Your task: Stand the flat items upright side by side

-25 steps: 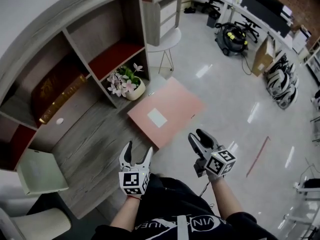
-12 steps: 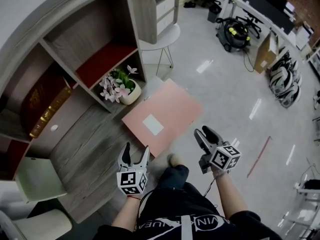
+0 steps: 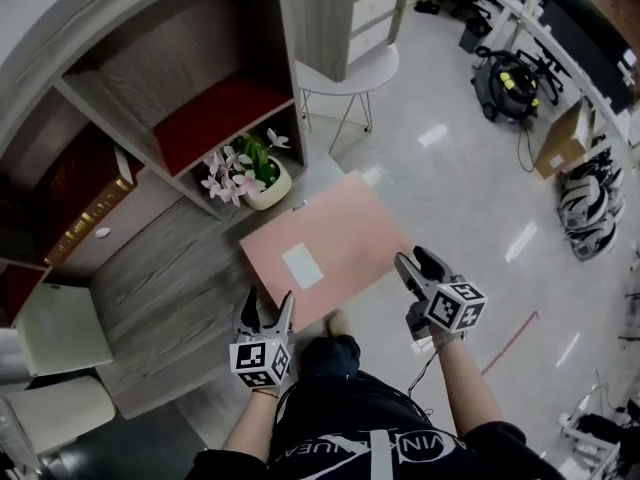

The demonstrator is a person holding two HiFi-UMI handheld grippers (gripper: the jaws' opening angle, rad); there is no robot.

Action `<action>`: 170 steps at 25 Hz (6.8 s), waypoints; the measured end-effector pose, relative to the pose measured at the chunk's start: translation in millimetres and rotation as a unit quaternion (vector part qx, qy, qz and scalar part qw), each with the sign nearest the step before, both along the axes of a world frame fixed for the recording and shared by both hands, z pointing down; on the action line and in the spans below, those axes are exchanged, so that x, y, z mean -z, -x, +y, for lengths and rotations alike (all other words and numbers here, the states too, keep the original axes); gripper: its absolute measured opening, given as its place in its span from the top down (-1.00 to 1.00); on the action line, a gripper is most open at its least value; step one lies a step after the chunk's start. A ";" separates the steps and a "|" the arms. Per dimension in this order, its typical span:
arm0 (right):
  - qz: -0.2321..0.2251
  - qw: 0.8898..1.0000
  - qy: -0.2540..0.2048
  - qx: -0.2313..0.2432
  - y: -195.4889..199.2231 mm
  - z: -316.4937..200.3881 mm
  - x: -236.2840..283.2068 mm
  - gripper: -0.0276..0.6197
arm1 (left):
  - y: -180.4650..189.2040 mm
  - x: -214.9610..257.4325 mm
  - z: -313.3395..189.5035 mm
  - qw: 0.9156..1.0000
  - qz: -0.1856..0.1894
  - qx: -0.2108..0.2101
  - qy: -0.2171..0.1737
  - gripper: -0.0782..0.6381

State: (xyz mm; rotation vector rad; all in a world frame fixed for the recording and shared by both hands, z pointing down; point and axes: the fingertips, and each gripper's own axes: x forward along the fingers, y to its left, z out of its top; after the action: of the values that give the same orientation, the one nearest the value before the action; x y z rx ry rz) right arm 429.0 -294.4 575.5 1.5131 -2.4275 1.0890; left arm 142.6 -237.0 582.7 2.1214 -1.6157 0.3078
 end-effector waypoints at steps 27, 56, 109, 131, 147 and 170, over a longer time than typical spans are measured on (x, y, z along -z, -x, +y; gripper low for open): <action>-0.132 0.964 0.183 0.138 3.5 -35.9 -61.4 0.02 | -22.0 -22.8 12.2 0.983 0.046 0.169 0.050 -0.09; -0.234 0.887 0.259 0.300 28.4 29.8 -66.6 -0.11 | -64.3 -77.3 125.1 0.817 0.541 0.180 0.083 -0.37; -0.169 0.845 0.191 0.470 337.6 156.6 -3.6 0.25 | 152.2 78.3 310.8 0.847 0.422 0.323 0.001 0.00; -0.160 0.868 0.206 0.422 544.5 204.2 -26.4 0.32 | 363.4 117.5 317.3 0.915 0.272 0.289 0.070 -0.02; -0.157 0.857 0.231 0.433 657.6 181.1 -28.5 0.47 | 448.3 158.8 254.5 0.946 0.118 0.273 0.132 -0.04; -0.178 0.701 -0.064 0.687 715.4 270.3 75.9 -0.55 | 486.9 170.0 231.9 0.925 0.045 0.275 0.260 -0.04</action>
State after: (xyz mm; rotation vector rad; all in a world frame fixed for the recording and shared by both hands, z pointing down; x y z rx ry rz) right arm -286.4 -24.1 499.5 -0.7654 -2.7345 0.7660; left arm -344.3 -5.1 412.7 1.2185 -1.7535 0.3884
